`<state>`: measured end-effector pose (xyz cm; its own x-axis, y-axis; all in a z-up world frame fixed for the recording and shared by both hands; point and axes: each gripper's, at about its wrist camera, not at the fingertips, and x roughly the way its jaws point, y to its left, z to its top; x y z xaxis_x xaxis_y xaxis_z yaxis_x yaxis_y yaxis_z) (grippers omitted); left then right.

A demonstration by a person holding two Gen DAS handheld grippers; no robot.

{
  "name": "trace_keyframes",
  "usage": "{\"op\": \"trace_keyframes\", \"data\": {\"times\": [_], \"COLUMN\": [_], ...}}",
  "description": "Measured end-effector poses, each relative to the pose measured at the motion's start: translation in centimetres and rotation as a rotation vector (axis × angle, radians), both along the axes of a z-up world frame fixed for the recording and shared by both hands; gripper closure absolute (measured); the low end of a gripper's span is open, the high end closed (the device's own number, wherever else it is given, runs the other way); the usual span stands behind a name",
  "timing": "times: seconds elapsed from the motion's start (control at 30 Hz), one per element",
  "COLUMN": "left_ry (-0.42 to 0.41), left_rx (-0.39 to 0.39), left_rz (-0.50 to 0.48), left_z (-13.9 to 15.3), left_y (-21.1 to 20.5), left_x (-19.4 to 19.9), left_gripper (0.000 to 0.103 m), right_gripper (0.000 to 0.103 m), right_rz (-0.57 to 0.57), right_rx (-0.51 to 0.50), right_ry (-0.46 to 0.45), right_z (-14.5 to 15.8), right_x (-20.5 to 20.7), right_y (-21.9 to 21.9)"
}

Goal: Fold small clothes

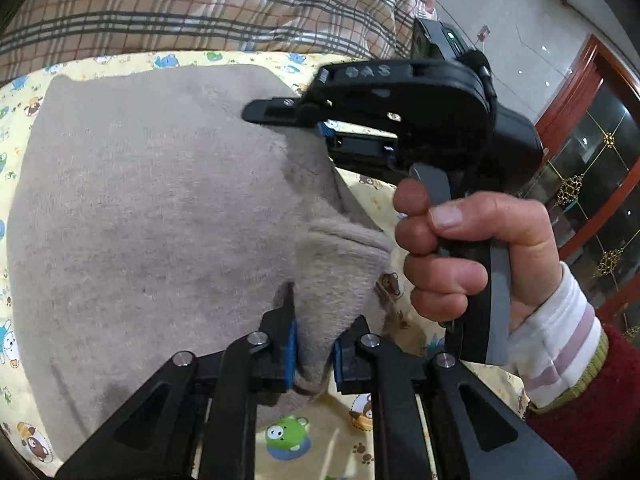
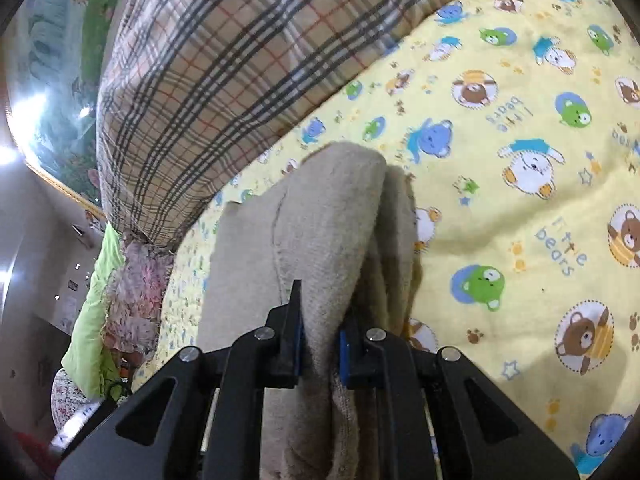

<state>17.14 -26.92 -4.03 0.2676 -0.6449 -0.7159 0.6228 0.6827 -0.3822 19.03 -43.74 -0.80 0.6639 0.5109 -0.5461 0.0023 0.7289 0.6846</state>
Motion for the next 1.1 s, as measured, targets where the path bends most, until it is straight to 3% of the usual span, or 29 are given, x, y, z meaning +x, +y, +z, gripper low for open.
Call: {"op": "trace_keyframes", "data": {"times": [0.13,0.2,0.37,0.43,0.5,0.63,0.8,0.87,0.93,1.0,1.1], "left_ry": [0.003,0.019,-0.006,-0.008,-0.002,0.076,0.161,0.167,0.154,0.151,0.182], "left_rx": [0.031,0.021,-0.011,-0.018,-0.020,-0.015,-0.002,0.034,0.106,0.130,0.127], "left_rz": [-0.042,-0.084,-0.093,-0.056,0.023,0.178,0.273,0.284,0.297,0.281,0.264], "left_z": [0.1,0.7,2.6,3.0,3.3,2.2,1.0,0.3,-0.4,-1.3,-2.2], "left_y": [0.4,1.8,6.6,8.9,11.4,15.2,16.8,16.2,14.9,14.2,13.7], "left_x": [-0.9,-1.7,-4.3,-4.2,-3.2,0.0,3.6,4.5,5.1,5.8,5.6], "left_gripper": [0.076,0.048,0.041,0.038,0.028,0.026,0.026,0.026,0.026,0.026,0.026], "right_gripper": [0.082,0.076,0.072,0.072,0.072,0.071,0.072,0.096,0.096,0.096,0.096], "right_rz": [-0.004,-0.018,-0.101,-0.106,-0.105,-0.078,-0.068,-0.038,-0.047,-0.078,-0.082], "right_rx": [-0.067,-0.078,-0.130,-0.124,-0.117,-0.161,-0.227,-0.222,-0.212,-0.177,-0.170], "right_ry": [0.052,0.062,0.000,-0.028,-0.049,-0.030,0.070,0.054,-0.003,-0.067,0.018], "right_z": [0.1,0.7,3.4,4.3,4.6,3.4,0.4,0.7,2.1,3.5,1.2], "right_x": [1.0,0.2,-4.5,-6.5,-8.3,-10.1,-9.4,-9.3,-9.8,-11.0,-10.6], "right_y": [1.1,0.8,0.3,0.7,1.3,3.0,4.1,4.6,4.6,3.8,2.6]}}
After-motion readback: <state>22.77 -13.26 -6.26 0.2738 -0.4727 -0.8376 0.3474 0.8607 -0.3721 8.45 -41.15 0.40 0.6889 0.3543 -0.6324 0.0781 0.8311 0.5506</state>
